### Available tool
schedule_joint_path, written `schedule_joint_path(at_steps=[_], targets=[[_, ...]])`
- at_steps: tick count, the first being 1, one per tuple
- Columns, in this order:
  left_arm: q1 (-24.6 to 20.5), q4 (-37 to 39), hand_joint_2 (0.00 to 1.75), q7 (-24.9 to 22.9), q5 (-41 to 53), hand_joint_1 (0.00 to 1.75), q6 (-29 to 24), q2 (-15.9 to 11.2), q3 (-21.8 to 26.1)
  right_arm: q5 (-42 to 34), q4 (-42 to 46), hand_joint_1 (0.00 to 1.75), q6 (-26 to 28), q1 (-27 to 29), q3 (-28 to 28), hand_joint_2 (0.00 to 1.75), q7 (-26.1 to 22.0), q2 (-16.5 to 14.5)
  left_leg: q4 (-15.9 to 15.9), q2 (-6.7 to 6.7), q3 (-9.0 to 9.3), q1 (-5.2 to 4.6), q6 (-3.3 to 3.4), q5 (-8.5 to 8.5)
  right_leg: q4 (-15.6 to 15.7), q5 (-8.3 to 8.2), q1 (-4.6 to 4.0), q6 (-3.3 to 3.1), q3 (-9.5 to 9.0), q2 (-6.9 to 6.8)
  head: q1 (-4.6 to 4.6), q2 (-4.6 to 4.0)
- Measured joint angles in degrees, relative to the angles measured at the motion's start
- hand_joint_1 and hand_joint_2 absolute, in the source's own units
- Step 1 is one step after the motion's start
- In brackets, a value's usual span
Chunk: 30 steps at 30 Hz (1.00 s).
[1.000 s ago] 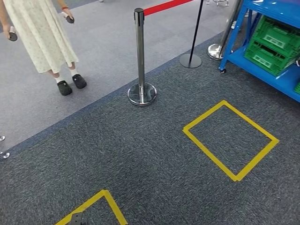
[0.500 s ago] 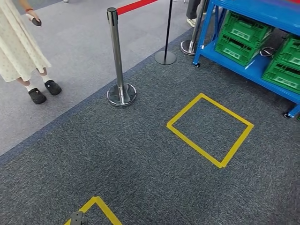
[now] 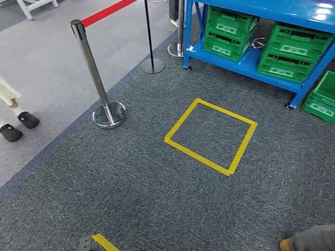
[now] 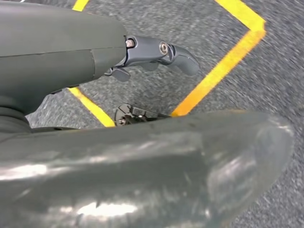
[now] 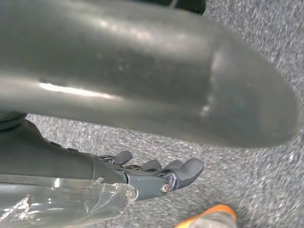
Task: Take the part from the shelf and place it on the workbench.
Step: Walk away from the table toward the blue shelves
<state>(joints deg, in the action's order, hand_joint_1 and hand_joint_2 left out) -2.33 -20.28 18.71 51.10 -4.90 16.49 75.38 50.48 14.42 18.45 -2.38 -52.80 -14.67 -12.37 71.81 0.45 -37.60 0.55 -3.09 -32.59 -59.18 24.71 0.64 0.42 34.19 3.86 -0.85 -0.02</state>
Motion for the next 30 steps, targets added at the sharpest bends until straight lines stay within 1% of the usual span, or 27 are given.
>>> schedule_joint_path(at_steps=[1, 2, 3, 4, 5, 6, 7, 8, 9, 11, 12, 13, 14, 15, 16, 18, 19, 20, 22, 23, 24, 25, 26, 27, 28, 29, 30], targets=[[-0.01, 0.00, 0.00, 0.00, 0.00, 0.00, 0.00, -0.02, 0.00, 0.02, 0.00, 0.00, 0.01, 0.01, -0.01, 0.00, -0.01, -0.01, -3.25, -0.52, 1.32, 0.05, 0.07, 2.26, -0.01, -0.04, 0.08, 0.13, -0.04, 0.81, 0.01, 0.00], [-0.01, 0.01, 0.00, 0.00, 0.00, 0.00, 0.00, -0.02, 0.00, 0.04, 0.00, 0.00, 0.02, -0.04, -0.01, 0.00, -0.01, -0.01, -7.19, -1.98, 2.98, 0.19, 0.09, 4.28, -0.07, -0.09, 0.09, 0.36, 0.00, 1.59, -0.04, 0.00], [-0.02, 0.02, 0.00, 0.00, 0.01, 0.00, 0.00, -0.02, 0.00, 0.07, 0.00, 0.00, 0.02, -0.13, -0.01, 0.00, -0.02, -0.02, -10.57, -3.35, 4.41, 0.38, 0.14, 5.55, -0.19, -0.11, 0.06, 0.67, 0.17, 2.37, -0.09, 0.00], [-0.05, 0.03, 0.00, 0.00, 0.00, 0.00, 0.00, 0.00, 0.00, 0.08, 0.01, 0.00, 0.03, -0.19, -0.01, 0.00, -0.03, -0.02, -12.81, -4.48, 5.33, 0.50, 0.23, 6.13, -0.22, -0.18, 0.05, 1.03, 0.40, 3.02, -0.13, 0.00], [-0.07, 0.04, 0.00, 0.00, 0.01, 0.00, 0.00, 0.02, 0.00, 0.08, 0.01, 0.00, 0.03, -0.17, -0.02, 0.00, -0.05, -0.01, -13.94, -5.17, 5.74, 0.54, 0.42, 6.20, -0.13, -0.29, 0.05, 1.43, 0.66, 3.61, -0.23, 0.00], [-0.12, 0.04, 0.00, 0.00, 0.01, 0.00, 0.00, 0.04, 0.00, 0.08, 0.01, 0.00, 0.04, -0.07, -0.03, 0.00, -0.07, -0.01, -14.17, -4.77, 5.82, 0.51, 0.75, 6.15, 0.06, -0.44, 0.13, 1.81, 0.90, 4.16, -0.24, 0.00], [-0.18, 0.05, 0.00, 0.00, 0.00, 0.00, 0.00, 0.05, 0.00, 0.08, 0.01, 0.00, 0.04, 0.10, -0.07, 0.00, -0.08, 0.00, -14.26, -4.17, 5.84, 0.51, 1.17, 6.28, 0.19, -0.55, 0.22, 2.13, 1.04, 4.21, -0.27, 0.00], [-0.23, 0.05, 0.00, 0.00, 0.01, 0.00, 0.00, 0.07, 0.00, 0.07, 0.01, 0.00, 0.05, 0.23, -0.13, 0.00, -0.08, 0.00, -14.34, -3.54, 5.87, 0.54, 1.63, 6.39, -0.25, -0.23, 0.19, 2.37, 1.33, 3.26, -0.14, 0.00], [-0.23, 0.06, 0.00, 0.00, 0.02, 0.00, 0.00, 0.07, 0.00, 0.07, 0.01, 0.00, 0.07, 0.25, -0.19, 0.00, -0.08, 0.00, -14.43, -2.81, 5.90, 0.59, 2.04, 6.46, -1.78, 0.76, 0.11, 2.57, 2.06, 1.71, 0.12, 0.00], [-0.08, 0.08, 0.00, 0.00, 0.08, 0.00, 0.00, 0.05, 0.00, 0.07, 0.01, 0.00, 0.08, 0.05, -0.28, 0.00, -0.08, 0.00, -14.50, -1.23, 5.94, 0.46, 2.54, 6.42, -8.14, 4.38, -0.05, 2.82, 5.02, -1.85, 0.62, 0.00], [0.03, 0.09, 0.00, 0.00, 0.13, 0.00, 0.00, 0.03, 0.00, 0.05, 0.01, 0.00, 0.08, -0.06, -0.30, 0.00, -0.08, 0.00, -14.49, -0.37, 5.95, 0.34, 2.64, 6.37, -12.03, 6.21, -0.04, 2.94, 6.87, -2.69, 0.70, 0.00], [0.09, 0.10, 0.00, 0.00, 0.20, 0.00, 0.00, 0.01, 0.00, 0.00, 0.01, 0.00, 0.08, -0.08, -0.32, 0.00, -0.08, 0.00, -14.49, 0.48, 5.98, 0.24, 2.69, 6.31, -14.93, 7.26, -0.02, 3.01, 8.22, -3.08, 0.70, 0.00], [0.08, 0.10, 0.00, 0.00, 0.31, 0.00, 0.00, -0.02, -0.01, -0.06, 0.01, 0.00, 0.08, -0.01, -0.36, 0.00, -0.08, 0.00, -14.48, 1.30, 6.04, 0.18, 2.69, 6.22, -16.04, 7.26, -0.01, 3.04, 8.64, -3.31, 0.71, 0.00], [0.04, 0.11, 0.00, 0.00, 0.42, 0.00, 0.00, -0.04, -0.01, -0.11, 0.01, 0.00, 0.08, 0.09, -0.44, 0.00, -0.08, 0.00, -14.47, 2.02, 6.16, 0.15, 2.63, 6.12, -14.90, 6.23, -0.02, 3.02, 7.88, -3.50, 0.70, 0.00], [-0.01, 0.14, 0.00, 0.01, 0.54, 0.00, 0.00, -0.05, -0.03, -0.16, 0.01, 0.00, 0.08, 0.18, -0.56, 0.00, -0.08, 0.00, -14.46, 2.72, 6.38, 0.14, 2.49, 5.96, -11.58, 4.45, -0.03, 2.95, 5.96, -4.01, 0.71, 0.00], [-0.05, 0.21, 0.00, 0.07, 0.66, 0.00, -0.01, -0.10, -0.08, -0.20, 0.01, 0.00, 0.08, 0.19, -0.79, 0.00, -0.09, -0.03, -14.43, 3.85, 6.94, -0.07, 1.97, 5.54, -3.83, 1.61, -0.18, 2.60, 1.59, -6.55, 0.73, 0.00], [-0.08, 0.26, 0.00, 0.13, 0.71, 0.00, -0.03, -0.15, -0.12, -0.22, 0.01, 0.00, 0.08, 0.15, -0.89, 0.00, -0.10, -0.08, -14.43, 4.31, 7.21, -0.22, 1.64, 5.38, -1.40, 0.92, -0.28, 2.32, 0.23, -7.44, 0.68, 0.00], [-0.13, 0.29, 0.00, 0.21, 0.74, 0.00, -0.07, -0.22, -0.16, -0.23, 0.01, 0.00, 0.08, 0.13, -0.98, 0.00, -0.13, -0.14, -14.48, 4.71, 7.40, -0.34, 1.32, 5.32, -0.51, 0.83, -0.41, 1.98, -0.19, -7.86, 0.64, 0.00], [-0.30, 0.39, 0.00, 0.41, 0.78, 0.00, -0.17, -0.33, -0.28, -0.20, 0.01, 0.00, 0.08, 0.20, -1.20, 0.00, -0.16, -0.21, -14.78, 5.62, 7.74, -0.32, 0.65, 5.30, -0.42, 0.62, -0.49, 1.21, 0.09, -6.56, 0.57, 0.00], [-0.41, 0.46, 0.00, 0.55, 0.78, 0.00, -0.21, -0.37, -0.35, -0.17, 0.01, 0.00, 0.07, 0.27, -1.28, 0.00, -0.12, -0.22, -14.69, 5.39, 7.80, -0.22, 0.28, 4.99, -0.22, 0.47, -0.39, 0.83, 0.10, -5.93, 0.55, 0.00], [-0.50, 0.55, 0.00, 0.69, 0.78, 0.00, -0.26, -0.38, -0.40, -0.14, 0.01, 0.00, 0.07, 0.31, -1.34, 0.00, -0.07, -0.22, -13.74, 4.51, 7.48, -0.14, -0.05, 4.08, 0.02, 0.27, -0.23, 0.46, 0.07, -5.28, 0.45, 0.00], [-0.56, 0.65, 0.00, 0.80, 0.75, 0.00, -0.30, -0.41, -0.43, -0.10, 0.01, 0.00, 0.04, 0.29, -1.37, 0.00, -0.01, -0.23, -11.48, 3.22, 6.55, -0.07, -0.34, 2.53, 0.24, 0.06, -0.04, 0.16, -0.08, -4.61, 0.33, 0.00], [-0.58, 0.75, 0.00, 0.86, 0.72, 0.00, -0.33, -0.45, -0.44, -0.09, 0.01, 0.00, 0.02, 0.28, -1.38, 0.00, 0.04, -0.24, -8.11, 1.73, 5.02, -0.02, -0.52, 0.64, 0.32, -0.05, 0.03, -0.03, -0.02, -3.96, 0.16, 0.00], [-0.53, 0.82, 0.00, 0.87, 0.68, 0.00, -0.37, -0.49, -0.43, -0.09, 0.01, 0.00, -0.01, 0.24, -1.38, 0.00, 0.05, -0.25, -4.05, 0.80, 3.04, -0.02, -0.61, -1.24, 0.33, -0.12, 0.05, -0.16, 0.08, -3.25, 0.04, 0.00], [-0.47, 0.88, 0.00, 0.87, 0.64, 0.00, -0.41, -0.54, -0.43, -0.09, 0.01, 0.00, -0.03, 0.24, -1.38, 0.00, 0.06, -0.26, -0.59, 0.40, 1.24, -0.02, -0.66, -2.45, 0.32, -0.16, 0.04, -0.21, 0.15, -2.51, -0.02, 0.00], [-0.41, 0.93, 0.00, 0.87, 0.62, 0.00, -0.44, -0.58, -0.42, -0.09, 0.01, 0.00, -0.04, 0.29, -1.38, 0.00, 0.06, -0.26, 1.21, 0.24, 0.14, -0.02, -0.64, -2.47, 0.32, -0.19, 0.03, -0.21, 0.18, -1.75, -0.07, 0.00], [-0.38, 0.98, 0.00, 0.87, 0.61, 0.00, -0.49, -0.61, -0.42, -0.08, 0.01, 0.00, -0.05, 0.33, -1.39, 0.00, 0.01, -0.26, 0.99, 0.16, -0.02, -0.01, -0.59, -1.38, 0.31, -0.22, 0.05, -0.16, 0.17, -1.03, -0.07, 0.00]])
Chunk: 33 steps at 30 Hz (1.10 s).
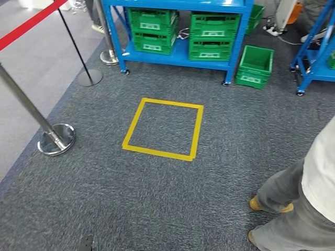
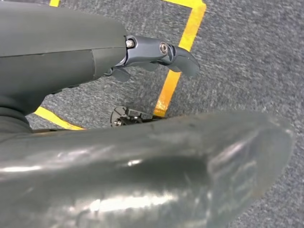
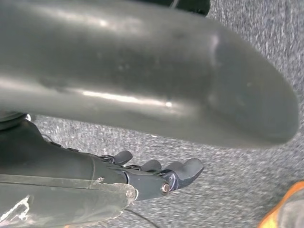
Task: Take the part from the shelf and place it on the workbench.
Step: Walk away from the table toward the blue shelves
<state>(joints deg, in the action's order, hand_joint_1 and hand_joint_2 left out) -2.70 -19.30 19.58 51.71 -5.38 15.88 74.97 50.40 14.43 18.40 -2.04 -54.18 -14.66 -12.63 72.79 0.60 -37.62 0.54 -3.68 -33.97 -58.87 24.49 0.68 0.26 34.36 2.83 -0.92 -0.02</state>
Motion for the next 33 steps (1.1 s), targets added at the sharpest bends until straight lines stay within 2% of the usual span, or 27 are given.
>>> schedule_joint_path(at_steps=[1, 3, 4, 5, 7, 9, 11, 13, 14, 15, 16, 17, 19, 20, 23, 24, 26, 28, 29, 30, 31, 33], targets=[[-0.02, 0.05, 0.00, 0.00, -0.01, 0.00, -0.05, -0.03, 0.00, 0.06, 0.00, 0.00, 0.00, 0.03, 0.00, 0.00, -0.16, -0.02, -2.53, -0.11, 0.96, 0.01, 0.08, 2.09, 0.00, -0.05, 0.05, 0.10, -0.05, 0.65, -0.01, 0.00], [-0.16, 0.18, 0.00, 0.00, 0.01, 0.00, -0.15, -0.07, 0.00, 0.22, 0.00, 0.00, 0.00, 0.01, 0.00, 0.00, -0.68, -0.04, -10.43, -0.86, 4.35, 0.12, 0.22, 6.21, -0.17, -0.08, 0.02, 0.54, -0.03, 1.72, -0.15, 0.00], [-0.27, 0.25, 0.00, 0.00, 0.01, 0.00, -0.18, -0.08, -0.01, 0.28, 0.00, 0.00, 0.00, -0.02, 0.00, 0.00, -0.94, -0.05, -13.47, -1.32, 5.61, 0.17, 0.42, 7.27, -0.25, -0.08, -0.05, 0.86, 0.08, 2.07, -0.25, 0.00], [-0.37, 0.31, 0.00, 0.00, 0.02, 0.00, -0.20, -0.08, -0.01, 0.31, 0.00, 0.00, 0.00, -0.02, 0.00, 0.00, -1.09, -0.05, -15.16, -1.70, 6.21, 0.18, 0.70, 7.59, -0.25, -0.10, -0.13, 1.20, 0.22, 2.28, -0.37, 0.00], [-0.45, 0.40, 0.00, 0.00, 0.02, 0.00, -0.22, -0.07, -0.01, 0.31, 0.00, 0.00, 0.00, 0.10, 0.00, 0.00, -1.21, -0.04, -15.75, -1.78, 6.20, 0.11, 1.56, 7.65, 0.07, -0.27, -0.09, 1.88, 0.46, 2.43, -0.45, 0.00], [-0.45, 0.46, 0.00, 0.01, 0.02, 0.00, -0.23, -0.06, 0.00, 0.31, 0.00, 0.00, 0.01, 0.20, 0.00, 0.00, -1.23, -0.04, -15.94, -1.49, 6.19, 0.16, 2.41, 7.92, -0.89, 0.51, -0.02, 2.45, 0.92, 1.06, -0.23, 0.00], [-0.36, 0.52, 0.00, 0.01, 0.03, 0.00, -0.23, -0.05, 0.00, 0.40, 0.00, 0.00, 0.03, 0.07, 0.01, 0.00, -1.23, -0.04, -16.02, -1.01, 6.20, 0.16, 2.99, 8.00, -6.14, 3.79, -0.07, 2.83, 3.11, -1.14, 0.20, 0.00], [-0.15, 0.56, 0.00, 0.01, 0.02, 0.00, -0.26, -0.07, 0.01, 0.82, 0.00, 0.00, 0.05, -0.02, 0.02, 0.00, -1.16, -0.04, -16.00, -0.42, 6.21, 0.02, 3.18, 7.94, -13.96, 7.56, -0.07, 3.05, 6.58, -2.10, 0.41, 0.00], [-0.09, 0.56, 0.00, 0.01, 0.01, 0.00, -0.29, -0.08, 0.02, 1.07, 0.00, 0.00, 0.08, 0.01, 0.02, 0.00, -1.11, -0.04, -15.98, -0.18, 6.23, -0.02, 3.20, 7.91, -16.24, 8.21, -0.07, 3.08, 7.53, -2.22, 0.41, 0.00], [-0.06, 0.57, 0.00, 0.01, -0.01, 0.00, -0.33, -0.09, 0.02, 1.32, 0.00, 0.00, 0.11, 0.06, 0.02, 0.00, -1.07, -0.04, -15.96, -0.02, 6.28, -0.03, 3.18, 7.88, -16.33, 7.75, -0.07, 3.06, 7.43, -2.26, 0.42, 0.00], [-0.05, 0.57, 0.00, 0.01, -0.03, 0.00, -0.35, -0.08, 0.02, 1.56, 0.00, 0.00, 0.19, 0.09, 0.02, 0.44, -1.04, -0.04, -15.94, 0.09, 6.37, -0.02, 3.10, 7.83, -13.99, 6.26, -0.06, 2.99, 6.11, -2.33, 0.42, 0.00], [-0.06, 0.57, 0.00, 0.01, -0.06, 0.00, -0.37, -0.06, 0.02, 1.82, 0.00, 0.00, 0.32, 0.09, 0.02, 0.87, -1.05, -0.04, -15.92, 0.14, 6.50, -0.01, 2.96, 7.74, -9.99, 4.30, -0.05, 2.89, 3.92, -2.55, 0.43, 0.00], [-0.06, 0.57, 0.00, 0.00, -0.10, 0.00, -0.35, -0.04, 0.02, 2.29, 0.00, 0.00, 0.63, -0.06, 0.03, 1.75, -1.04, -0.05, -15.83, 0.22, 6.74, -0.21, 2.47, 7.48, -2.76, 1.82, -0.16, 2.52, 0.01, -3.09, 0.45, 0.00], [-0.05, 0.57, 0.00, 0.00, -0.10, 0.00, -0.34, -0.04, 0.02, 2.42, 0.00, 0.00, 0.78, -0.13, 0.04, 1.75, -1.03, -0.05, -15.83, 0.23, 6.81, -0.31, 2.19, 7.43, -0.97, 1.41, -0.25, 2.28, -0.94, -3.22, 0.45, 0.00], [-0.06, 0.57, 0.00, 0.00, -0.10, 0.00, -0.24, -0.07, 0.02, 2.84, 0.00, 0.00, 1.18, -0.09, 0.07, 1.75, -0.98, -0.07, -16.08, 0.27, 6.87, -0.23, 1.26, 7.50, -0.32, 1.22, -0.38, 1.28, -1.03, -2.93, 0.44, 0.00], [-0.07, 0.57, 0.00, 0.00, -0.10, 0.00, -0.19, -0.07, 0.01, 3.01, 0.00, 0.00, 1.30, -0.07, 0.07, 1.75, -0.97, -0.08, -15.55, 0.22, 6.64, -0.18, 0.92, 6.96, -0.20, 1.11, -0.30, 0.89, -1.03, -2.85, 0.39, 0.00], [-0.08, 0.57, 0.00, 0.00, -0.10, 0.00, -0.12, -0.10, 0.00, 3.19, 0.00, 0.00, 1.43, -0.12, 0.07, 1.75, -0.96, -0.10, -11.16, 0.05, 4.67, -0.13, 0.40, 4.10, 0.01, 0.94, -0.07, 0.30, -1.05, -2.73, 0.16, 0.00], [-0.02, 0.57, 0.00, -0.01, -0.11, 0.00, -0.08, -0.14, 0.01, 3.20, 0.00, 0.00, 1.53, -0.13, 0.07, 1.75, -0.97, -0.11, -3.33, -0.03, 0.88, -0.11, 0.14, 0.45, 0.01, 0.96, -0.08, 0.09, -0.97, -2.60, -0.02, 0.00], [0.02, 0.57, 0.00, -0.02, -0.14, 0.00, -0.04, -0.16, 0.01, 3.20, 0.00, 0.00, 1.57, -0.10, 0.07, 1.75, -0.97, -0.11, -0.53, -0.04, -0.59, -0.10, 0.08, -0.29, 0.00, 0.97, -0.09, 0.06, -0.96, -2.49, -0.03, 0.00], [0.06, 0.57, 0.00, -0.03, -0.19, 0.00, 0.01, -0.20, 0.02, 3.19, 0.00, 0.00, 1.62, -0.09, 0.07, 1.75, -0.98, -0.11, 0.46, -0.04, -1.22, -0.10, 0.07, 0.07, 0.00, 0.97, -0.08, 0.06, -0.96, -2.36, -0.04, 0.00], [0.08, 0.57, 0.00, -0.04, -0.24, 0.00, 0.05, -0.23, 0.02, 3.20, 0.00, 0.00, 1.65, -0.09, 0.07, 1.75, -0.99, -0.11, -0.85, -0.05, -0.73, -0.08, 0.10, 1.56, 0.00, 0.98, -0.05, 0.09, -1.01, -2.19, -0.07, 0.00], [0.06, 0.57, 0.00, -0.04, -0.40, 0.00, 0.08, -0.26, 0.02, 3.21, 0.00, 0.00, 1.70, -0.16, 0.07, 1.75, -1.03, -0.13, -8.12, -0.23, 2.65, 0.00, 0.20, 5.76, -0.04, 1.00, -0.05, 0.35, -1.13, -1.84, -0.16, 0.00]])
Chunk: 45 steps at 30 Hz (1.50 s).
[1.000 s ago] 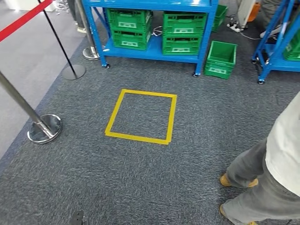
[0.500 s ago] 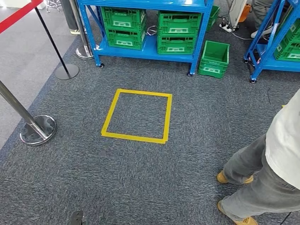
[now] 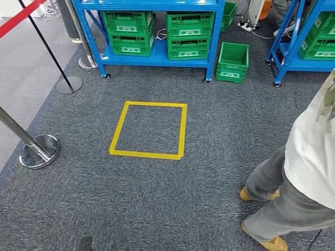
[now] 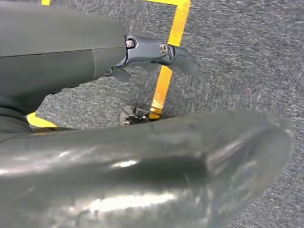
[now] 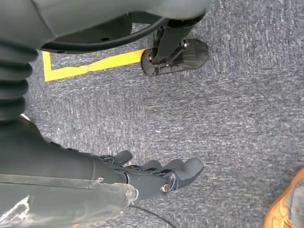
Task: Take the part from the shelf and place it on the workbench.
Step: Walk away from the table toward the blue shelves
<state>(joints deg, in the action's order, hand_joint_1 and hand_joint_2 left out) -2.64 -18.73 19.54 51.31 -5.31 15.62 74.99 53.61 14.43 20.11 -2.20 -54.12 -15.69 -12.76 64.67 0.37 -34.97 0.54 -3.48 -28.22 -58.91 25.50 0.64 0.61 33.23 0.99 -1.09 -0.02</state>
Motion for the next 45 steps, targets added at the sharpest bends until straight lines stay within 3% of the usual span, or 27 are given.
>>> schedule_joint_path(at_steps=[2, 3, 5, 7, 10, 11, 12, 13, 16, 17, 19, 21, 23, 26, 27, 28, 29, 31, 33, 36, 38, 39, 42, 43, 44, 45], targets=[[-0.08, 0.00, 0.00, 0.00, -0.10, 0.00, 0.04, 0.01, 0.00, 0.01, 0.00, 0.00, 0.05, -0.09, 0.00, 1.75, -0.02, -0.01, -6.24, -0.38, 2.85, 0.10, 0.37, 2.09, -0.16, 0.04, -0.24, 0.57, 0.12, 0.33, -0.11, 0.00], [-0.09, 0.00, 0.00, 0.00, -0.11, 0.00, 0.07, 0.02, 0.00, 0.01, 0.00, 0.00, 0.07, -0.11, 0.00, 1.75, -0.02, -0.01, -7.46, -0.55, 3.31, 0.08, 0.65, 2.17, -0.13, -0.01, -0.34, 0.91, 0.21, 0.44, -0.16, 0.00], [-0.08, 0.00, 0.00, 0.00, -0.15, 0.00, 0.10, 0.04, 0.01, 0.01, 0.00, 0.00, 0.09, -0.06, 0.00, 1.75, -0.02, -0.01, -7.78, -0.52, 3.26, 0.04, 1.44, 2.24, 0.11, -0.17, -0.25, 1.55, 0.29, 0.46, -0.08, 0.00], [-0.11, 0.00, 0.00, 0.00, -0.20, 0.00, 0.10, 0.05, 0.02, 0.02, 0.00, 0.00, 0.09, -0.03, 0.00, 1.75, -0.02, -0.01, -7.95, -0.44, 3.29, 0.14, 2.23, 2.46, -1.52, 1.04, -0.13, 2.16, 1.03, 0.13, 0.20, 0.00], [-0.09, 0.00, 0.00, 0.00, -0.28, 0.00, 0.10, 0.09, 0.02, 0.06, 0.00, 0.00, 0.09, -0.10, 0.00, 1.75, -0.02, -0.01, -8.00, -0.25, 3.30, 0.08, 2.82, 2.48, -11.91, 6.32, -0.10, 2.67, 5.77, -0.37, 0.69, 0.00], [-0.06, 0.00, 0.00, 0.00, -0.33, 0.00, 0.10, 0.10, 0.02, 0.08, 0.00, 0.00, 0.10, -0.06, 0.00, 1.75, -0.01, -0.01, -7.99, -0.19, 3.32, 0.03, 2.85, 2.46, -15.16, 7.42, -0.09, 2.72, 7.29, -0.40, 0.71, 0.00], [-0.05, 0.00, 0.00, 0.00, -0.38, 0.00, 0.10, 0.10, 0.02, 0.09, 0.00, 0.00, 0.10, 0.00, 0.00, 1.75, 0.01, -0.01, -7.97, -0.16, 3.35, -0.01, 2.88, 2.44, -16.60, 7.49, -0.10, 2.72, 7.94, -0.41, 0.74, 0.00], [-0.04, 0.00, 0.00, 0.00, -0.42, 0.00, 0.10, 0.11, 0.02, 0.10, 0.00, 0.00, 0.11, 0.04, 0.00, 1.75, 0.02, -0.01, -7.96, -0.15, 3.43, -0.02, 2.88, 2.41, -15.67, 6.43, -0.09, 2.67, 7.47, -0.43, 0.74, 0.00], [-0.04, 0.00, 0.00, 0.00, -0.45, 0.00, 0.10, 0.23, 0.03, 0.15, -0.01, 0.00, 0.12, -0.10, 0.00, 1.75, 0.01, -0.01, -7.87, -0.16, 3.80, -0.07, 2.46, 2.16, -4.32, 1.30, -0.10, 2.32, 1.67, -0.80, 0.82, 0.00], [-0.05, 0.00, 0.00, 0.00, -0.40, 0.00, 0.10, 0.26, 0.03, 0.16, -0.01, 0.00, 0.14, -0.19, 0.00, 1.75, -0.01, -0.02, -7.83, -0.17, 3.85, -0.18, 2.17, 2.09, -1.65, 0.57, -0.13, 2.10, 0.31, -0.86, 0.84, 0.00], [-0.06, 0.00, 0.00, 0.00, -0.29, 0.00, 0.05, 0.27, 0.02, 0.19, -0.02, 0.00, 0.18, -0.27, 0.00, 1.75, -0.02, -0.03, -7.90, -0.17, 3.84, -0.34, 1.54, 2.15, -0.39, 0.58, -0.35, 1.47, -0.23, -0.75, 0.81, 0.00], [-0.08, 0.00, 0.87, 0.00, -0.21, 0.00, -0.01, 0.28, 0.02, 0.20, -0.02, 0.00, 0.21, -0.18, 0.00, 1.75, -0.02, -0.03, -7.90, -0.17, 3.77, -0.21, 0.90, 2.07, -0.27, 0.35, -0.32, 0.73, -0.13, -0.63, 0.73, 0.00], [-0.09, 0.00, 1.75, 0.00, -0.21, 0.00, -0.06, 0.30, 0.02, 0.21, -0.02, 0.00, 0.20, -0.22, 0.00, 1.75, -0.05, -0.03, -5.23, -0.20, 2.57, -0.13, 0.31, 0.08, -0.06, 0.13, -0.13, 0.04, -0.09, -0.62, 0.48, 0.00], [-0.03, 0.00, 1.75, -0.02, 0.07, 0.00, -0.27, 0.27, 0.02, 0.46, -0.02, 0.00, 0.11, -0.27, 0.00, 1.75, -0.03, -0.03, 6.06, -0.22, -2.77, -0.10, -0.11, -5.52, -0.05, 0.09, -0.12, -0.38, 0.10, -0.62, 0.14, 0.00], [0.01, 0.00, 1.75, -0.10, 0.21, 0.00, -0.38, 0.25, 0.01, 0.64, -0.02, 0.00, 0.08, -0.23, 0.00, 1.75, -0.01, -0.03, 8.72, -0.22, -4.11, -0.10, -0.14, -6.19, -0.05, 0.10, -0.13, -0.41, 0.14, -0.59, 0.13, 0.00], [0.04, 0.00, 1.75, -0.20, 0.33, 0.00, -0.50, 0.23, 0.01, 0.81, -0.02, 0.00, 0.04, -0.21, 0.00, 1.75, 0.03, -0.03, 9.12, -0.22, -4.38, -0.10, -0.11, -5.59, -0.05, 0.09, -0.12, -0.41, 0.14, -0.54, 0.11, 0.00], [0.05, 0.00, 1.75, -0.29, 0.38, 0.00, -0.60, 0.21, 0.00, 0.94, -0.02, 0.00, 0.01, -0.21, 0.00, 1.75, 0.06, -0.03, 7.21, -0.22, -3.51, -0.09, -0.04, -3.96, -0.06, 0.08, -0.09, -0.37, 0.10, -0.47, 0.11, 0.00], [0.01, 0.00, 1.75, -0.44, 0.38, 0.00, -0.71, 0.18, 0.00, 1.05, -0.02, 0.00, -0.06, -0.26, 0.00, 1.75, 0.13, -0.03, -0.60, -0.24, 0.38, -0.06, 0.10, 0.17, -0.10, 0.08, -0.08, -0.09, -0.01, -0.29, 0.04, 0.00], [-0.07, 0.00, 1.75, -0.54, 0.38, 0.00, -0.74, 0.21, 0.00, 1.07, -0.02, 0.00, -0.09, -0.32, 0.00, 1.75, 0.18, -0.03, -6.49, -0.36, 3.16, -0.03, 0.49, 1.95, -0.23, 0.12, -0.32, 0.50, 0.11, -0.13, -0.08, 0.00], [-0.01, 0.00, 1.75, -0.79, 0.33, 0.00, -0.85, 0.28, 0.00, 1.08, -0.02, 0.00, -0.09, -0.32, 0.00, 1.75, 0.23, -0.03, -7.81, -0.44, 3.45, -0.11, 1.61, 2.07, 0.05, -0.04, -0.36, 1.52, 0.21, -0.10, -0.04, 0.00], [-0.02, 0.00, 1.75, -0.84, 0.31, 0.00, -0.88, 0.31, 0.00, 1.09, -0.02, 0.00, -0.09, -0.33, 0.00, 1.75, 0.24, -0.02, -7.96, -0.40, 3.48, 0.01, 2.36, 2.27, -1.73, 1.25, -0.24, 2.10, 1.00, -0.27, 0.22, 0.00], [-0.04, 0.00, 1.75, -0.85, 0.32, 0.00, -0.88, 0.32, 0.00, 1.09, -0.02, 0.00, -0.09, -0.35, 0.00, 1.75, 0.24, -0.02, -8.02, -0.37, 3.50, 0.07, 2.65, 2.32, -4.19, 2.71, -0.20, 2.32, 2.14, -0.37, 0.39, 0.00], [0.00, 0.00, 1.75, -0.85, 0.31, 0.00, -0.88, 0.31, 0.00, 1.09, -0.02, 0.00, -0.09, -0.30, 0.00, 1.75, 0.25, -0.01, -7.98, -0.27, 3.52, -0.06, 2.99, 2.21, -15.77, 7.79, -0.17, 2.70, 7.53, -0.46, 0.68, 0.00], [0.02, 0.00, 1.75, -0.85, 0.30, 0.00, -0.88, 0.31, 0.00, 1.10, -0.02, 0.00, -0.09, -0.24, 0.00, 1.75, 0.26, -0.02, -7.97, -0.25, 3.56, -0.08, 3.02, 2.17, -17.61, 8.02, -0.17, 2.73, 8.43, -0.47, 0.70, 0.00], [0.02, 0.00, 1.75, -0.85, 0.30, 0.00, -0.88, 0.31, 0.00, 1.12, -0.02, 0.00, -0.08, -0.22, 0.00, 1.75, 0.26, -0.01, -7.96, -0.25, 3.64, -0.09, 3.00, 2.13, -16.90, 7.01, -0.16, 2.70, 8.12, -0.47, 0.70, 0.00], [0.01, 0.00, 1.75, -0.85, 0.30, 0.00, -0.87, 0.32, 0.00, 1.15, -0.02, 0.00, -0.02, -0.24, 0.00, 1.75, 0.26, -0.01, -7.95, -0.26, 3.78, -0.06, 2.92, 2.06, -13.90, 5.07, -0.14, 2.62, 6.65, -0.50, 0.70, 0.00]])
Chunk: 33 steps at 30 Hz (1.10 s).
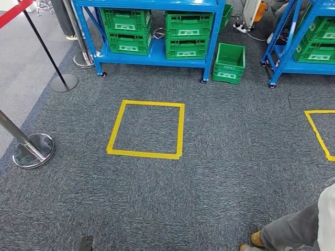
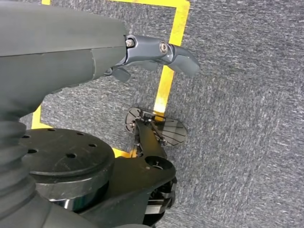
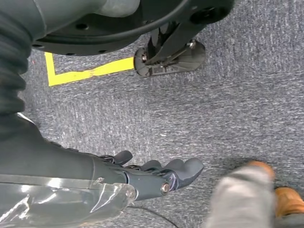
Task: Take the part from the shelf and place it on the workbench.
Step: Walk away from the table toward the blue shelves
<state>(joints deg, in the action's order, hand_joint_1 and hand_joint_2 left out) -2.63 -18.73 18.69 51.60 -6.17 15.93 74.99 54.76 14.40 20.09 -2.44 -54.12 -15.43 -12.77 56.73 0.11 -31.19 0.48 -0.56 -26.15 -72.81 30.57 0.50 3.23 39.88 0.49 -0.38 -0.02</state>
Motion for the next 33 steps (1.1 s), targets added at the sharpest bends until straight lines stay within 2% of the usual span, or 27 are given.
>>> schedule_joint_path(at_steps=[1, 2, 3, 4, 7, 8, 11, 12, 14, 16, 18, 19, 28, 32, 33], targets=[[0.00, 0.00, 1.75, 0.00, 0.00, 0.00, 0.04, 0.02, 0.00, 0.03, 0.00, 0.00, 0.08, -0.05, 0.00, 1.75, 0.00, 0.00, 0.01, -0.01, 0.19, 0.02, -0.16, -0.12, 4.37, -2.16, 0.02, -0.09, -2.22, -0.07, 0.01, 0.00], [-0.01, 0.00, 1.75, 0.00, -0.01, 0.00, 0.09, 0.02, 0.00, 0.06, -0.01, 0.00, 0.17, -0.14, 0.00, 1.75, 0.00, 0.00, 0.08, -0.02, 0.33, -0.06, -0.42, -0.28, 8.55, -3.60, -0.01, -0.23, -4.38, -0.11, 0.07, 0.00], [-0.02, 0.00, 1.75, 0.00, -0.01, 0.00, 0.14, 0.02, 0.00, 0.08, -0.01, 0.00, 0.26, -0.22, 0.00, 1.75, 0.01, -0.01, 0.12, -0.03, 0.41, -0.15, -0.71, -0.38, 11.64, -4.48, -0.04, -0.47, -5.97, -0.11, 0.08, 0.00], [-0.04, 0.00, 1.75, 0.00, -0.02, 0.00, 0.18, 0.02, 0.00, 0.07, -0.01, 0.00, 0.31, -0.27, 0.00, 1.75, 0.03, -0.01, 0.12, -0.04, 0.45, -0.24, -1.01, -0.42, 13.25, -4.67, -0.13, -0.75, -6.80, -0.08, 0.06, 0.00], [-0.09, 0.00, 1.75, 0.00, -0.02, 0.00, 0.19, 0.01, 0.00, 0.08, -0.01, 0.00, 0.36, -0.10, 0.01, 1.75, -0.01, -0.01, -0.27, -0.04, 0.64, -0.21, -1.68, -0.24, 13.67, -4.59, -0.38, -1.66, -6.88, 0.07, -0.06, 0.00], [-0.12, 0.00, 1.75, 0.01, -0.04, 0.00, 0.19, 0.01, 0.00, 0.14, -0.01, 0.00, 0.28, -0.05, 0.03, 1.75, -0.20, -0.02, -0.45, -0.05, 0.75, -0.21, -1.35, -0.21, 13.77, -4.65, -0.34, -1.80, -6.92, 0.08, -0.20, 0.00], [-0.17, 0.00, 1.75, 0.07, -0.18, 0.00, 0.24, -0.04, 0.00, 0.46, -0.02, 0.00, -0.02, -0.14, 0.10, 1.75, -0.91, -0.05, -0.74, -0.10, 0.89, -0.35, 0.59, -0.07, 13.91, -4.73, -0.20, -1.86, -7.02, 0.18, -0.71, 0.00], [-0.17, 0.00, 1.75, 0.09, -0.27, 0.00, 0.25, -0.05, 0.00, 0.53, -0.02, 0.00, -0.03, -0.13, 0.10, 1.75, -1.01, -0.05, -0.78, -0.11, 0.88, -0.35, 0.74, 0.01, 13.90, -4.72, -0.27, -1.91, -7.01, 0.20, -0.73, 0.00], [-0.15, 0.00, 1.75, 0.15, -0.39, 0.00, 0.25, -0.07, 0.00, 0.58, -0.02, 0.00, 0.06, -0.11, 0.08, 1.75, -1.07, -0.06, -0.92, -0.11, 0.86, -0.24, 0.20, 0.18, 13.87, -4.70, -0.44, -2.04, -6.95, 0.20, -0.74, 0.00], [-0.14, 0.00, 1.75, 0.17, -0.44, 0.00, 0.25, -0.05, 0.00, 0.71, -0.02, 0.00, 0.14, -0.11, 0.07, 1.75, -0.95, -0.06, -1.13, -0.12, 0.87, -0.07, -1.08, 0.28, 13.83, -4.72, -0.59, -2.22, -6.87, 0.19, -0.75, 0.00], [-0.13, 0.00, 1.75, 0.17, -0.44, 0.00, 0.25, -0.02, 0.00, 0.87, -0.02, 0.00, 0.17, -0.11, 0.07, 1.75, -0.72, -0.06, -1.26, -0.12, 0.87, 0.05, -2.09, 0.32, 13.80, -4.74, -0.65, -2.33, -6.80, 0.19, -0.73, 0.00], [-0.13, 0.00, 1.75, 0.17, -0.44, 0.00, 0.25, -0.01, 0.00, 0.92, -0.02, 0.00, 0.19, -0.11, 0.07, 1.75, -0.62, -0.06, -1.27, -0.12, 0.86, 0.06, -2.24, 0.33, 13.79, -4.75, -0.66, -2.34, -6.78, 0.18, -0.72, 0.00], [-0.12, 0.00, 1.75, 0.17, -0.44, 0.00, 0.25, 0.00, 0.00, 0.93, -0.02, 0.00, 0.26, -0.11, 0.05, 1.75, -0.38, -0.06, -1.26, -0.12, 0.83, -0.14, -2.16, 0.36, 14.06, -5.03, -0.38, -2.01, -6.90, 0.18, -0.70, 0.00], [-0.12, 0.00, 1.75, 0.17, -0.40, 0.00, 0.25, 0.00, 0.00, 0.93, -0.02, 0.00, 0.25, -0.11, 0.04, 0.00, -0.30, -0.06, -1.25, -0.12, 0.83, -0.18, -2.12, 0.35, 14.12, -5.06, -0.34, -1.97, -6.93, 0.18, -0.70, 0.00], [-0.12, 0.00, 1.75, 0.17, -0.35, 0.00, 0.26, 0.00, 0.00, 0.93, -0.02, 0.00, 0.23, -0.11, 0.04, 0.00, -0.27, -0.06, -1.25, -0.12, 0.83, -0.19, -2.11, 0.35, 14.13, -5.06, -0.33, -1.97, -6.94, 0.18, -0.70, 0.00]])
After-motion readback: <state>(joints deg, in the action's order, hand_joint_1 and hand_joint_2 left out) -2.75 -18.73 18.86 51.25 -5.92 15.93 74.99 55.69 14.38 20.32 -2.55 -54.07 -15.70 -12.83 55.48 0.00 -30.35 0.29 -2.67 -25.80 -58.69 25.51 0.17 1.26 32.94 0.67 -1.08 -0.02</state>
